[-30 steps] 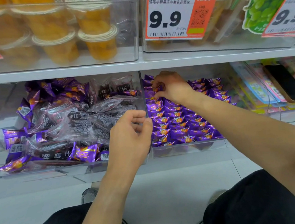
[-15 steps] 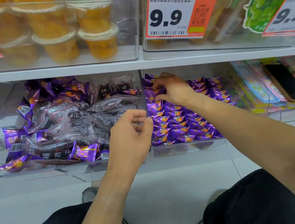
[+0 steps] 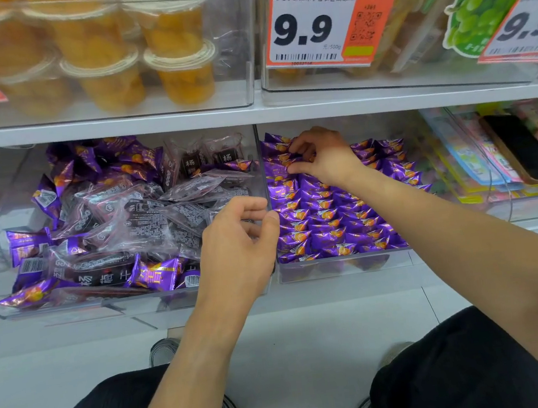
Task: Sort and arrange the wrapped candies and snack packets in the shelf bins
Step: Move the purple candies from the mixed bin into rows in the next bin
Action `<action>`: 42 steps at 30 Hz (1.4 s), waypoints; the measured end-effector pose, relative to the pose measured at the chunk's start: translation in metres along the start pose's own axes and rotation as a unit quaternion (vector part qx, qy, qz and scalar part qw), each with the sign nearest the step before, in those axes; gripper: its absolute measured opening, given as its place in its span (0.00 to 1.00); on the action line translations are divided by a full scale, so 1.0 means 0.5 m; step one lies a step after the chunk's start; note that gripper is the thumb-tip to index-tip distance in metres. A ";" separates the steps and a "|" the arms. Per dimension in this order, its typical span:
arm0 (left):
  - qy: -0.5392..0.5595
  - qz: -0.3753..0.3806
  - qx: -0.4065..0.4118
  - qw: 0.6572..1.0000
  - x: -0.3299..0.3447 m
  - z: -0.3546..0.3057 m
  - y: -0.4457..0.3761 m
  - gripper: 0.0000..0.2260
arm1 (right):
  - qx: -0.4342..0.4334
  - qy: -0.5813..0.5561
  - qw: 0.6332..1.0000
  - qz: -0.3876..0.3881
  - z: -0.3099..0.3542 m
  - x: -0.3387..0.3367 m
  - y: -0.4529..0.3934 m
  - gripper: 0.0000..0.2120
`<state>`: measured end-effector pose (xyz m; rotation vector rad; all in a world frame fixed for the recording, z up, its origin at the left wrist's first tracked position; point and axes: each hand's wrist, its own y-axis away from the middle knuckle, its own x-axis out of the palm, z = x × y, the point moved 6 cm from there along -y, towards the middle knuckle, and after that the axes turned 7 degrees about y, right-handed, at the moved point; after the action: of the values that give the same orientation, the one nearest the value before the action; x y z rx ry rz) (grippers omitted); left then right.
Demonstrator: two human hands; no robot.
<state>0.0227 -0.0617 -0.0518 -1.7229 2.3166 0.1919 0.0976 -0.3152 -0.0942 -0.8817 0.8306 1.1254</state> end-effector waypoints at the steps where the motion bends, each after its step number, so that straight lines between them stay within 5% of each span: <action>1: 0.000 0.000 0.000 1.000 0.000 0.000 0.000 0.07 | 0.008 -0.007 1.000 0.002 -0.002 0.001 -0.001 0.19; 23: -0.006 0.008 -0.002 1.000 -0.001 0.001 0.001 0.08 | 0.054 -0.066 0.995 0.051 -0.004 0.017 -0.005 0.11; 37: -0.005 0.009 -0.004 1.000 0.000 -0.001 0.001 0.07 | 0.117 -0.110 0.986 -0.055 -0.031 -0.016 -0.020 0.10; 42: -0.005 0.011 -0.006 1.000 -0.001 0.001 0.002 0.07 | 0.126 -0.080 0.989 0.011 -0.044 -0.001 -0.045 0.14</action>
<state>0.0219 -0.0606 -0.0523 -1.6987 2.3331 0.2187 0.1166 -0.3397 -0.0994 -0.5661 0.8308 1.0676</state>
